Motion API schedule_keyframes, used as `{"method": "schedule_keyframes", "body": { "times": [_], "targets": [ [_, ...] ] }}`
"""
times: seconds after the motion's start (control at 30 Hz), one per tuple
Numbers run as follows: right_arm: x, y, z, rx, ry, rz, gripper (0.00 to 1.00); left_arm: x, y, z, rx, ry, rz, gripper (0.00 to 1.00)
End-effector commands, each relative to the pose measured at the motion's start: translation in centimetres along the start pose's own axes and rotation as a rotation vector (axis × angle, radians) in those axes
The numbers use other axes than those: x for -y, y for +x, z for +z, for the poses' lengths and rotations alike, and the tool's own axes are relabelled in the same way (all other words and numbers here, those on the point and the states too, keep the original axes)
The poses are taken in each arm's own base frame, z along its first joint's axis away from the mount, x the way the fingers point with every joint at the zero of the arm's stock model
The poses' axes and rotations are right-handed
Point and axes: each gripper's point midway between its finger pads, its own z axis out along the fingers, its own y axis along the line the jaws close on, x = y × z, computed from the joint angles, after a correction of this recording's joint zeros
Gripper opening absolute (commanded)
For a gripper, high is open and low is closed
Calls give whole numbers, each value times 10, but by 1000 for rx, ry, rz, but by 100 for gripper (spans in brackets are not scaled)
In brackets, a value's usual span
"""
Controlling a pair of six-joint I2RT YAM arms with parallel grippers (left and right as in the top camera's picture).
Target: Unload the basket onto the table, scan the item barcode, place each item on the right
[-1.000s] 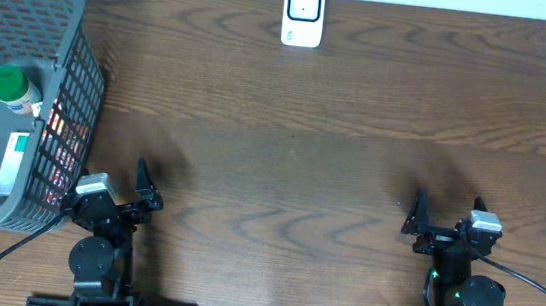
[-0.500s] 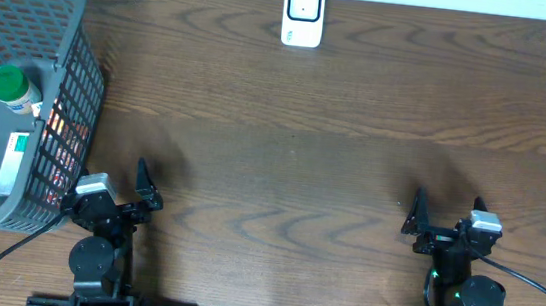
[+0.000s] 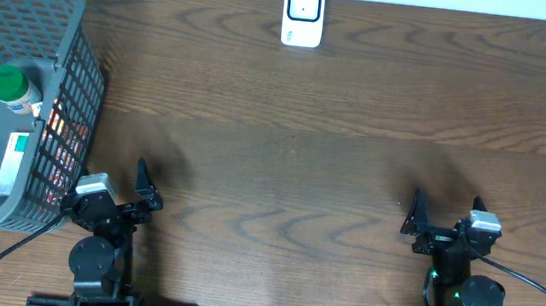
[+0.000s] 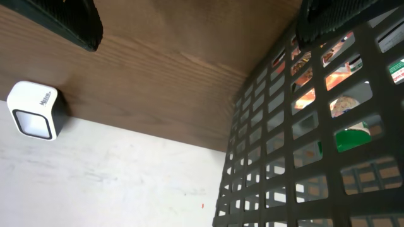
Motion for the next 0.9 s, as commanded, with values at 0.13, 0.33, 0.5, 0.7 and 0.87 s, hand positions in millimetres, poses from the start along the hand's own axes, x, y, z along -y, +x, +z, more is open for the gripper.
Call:
{"method": "schedule_keyframes", "body": {
  "times": [0.13, 0.33, 0.5, 0.7, 0.87],
  "targets": [
    [-2, 1, 0, -4, -6, -14, 99, -2, 17, 1, -50, -3, 23, 98],
    [-2, 1, 0, -4, -6, -14, 99, -2, 17, 1, -50, -3, 23, 98],
    [-2, 1, 0, -4, -6, -14, 99, -2, 17, 1, -50, -3, 23, 98],
    [-2, 1, 0, -4, -6, -14, 99, 0, 19, 1, -57, 7, 20, 98],
    [-2, 1, 0, -4, -6, -14, 99, 8, 20, 1, -64, 56, -14, 98]
  ]
}}
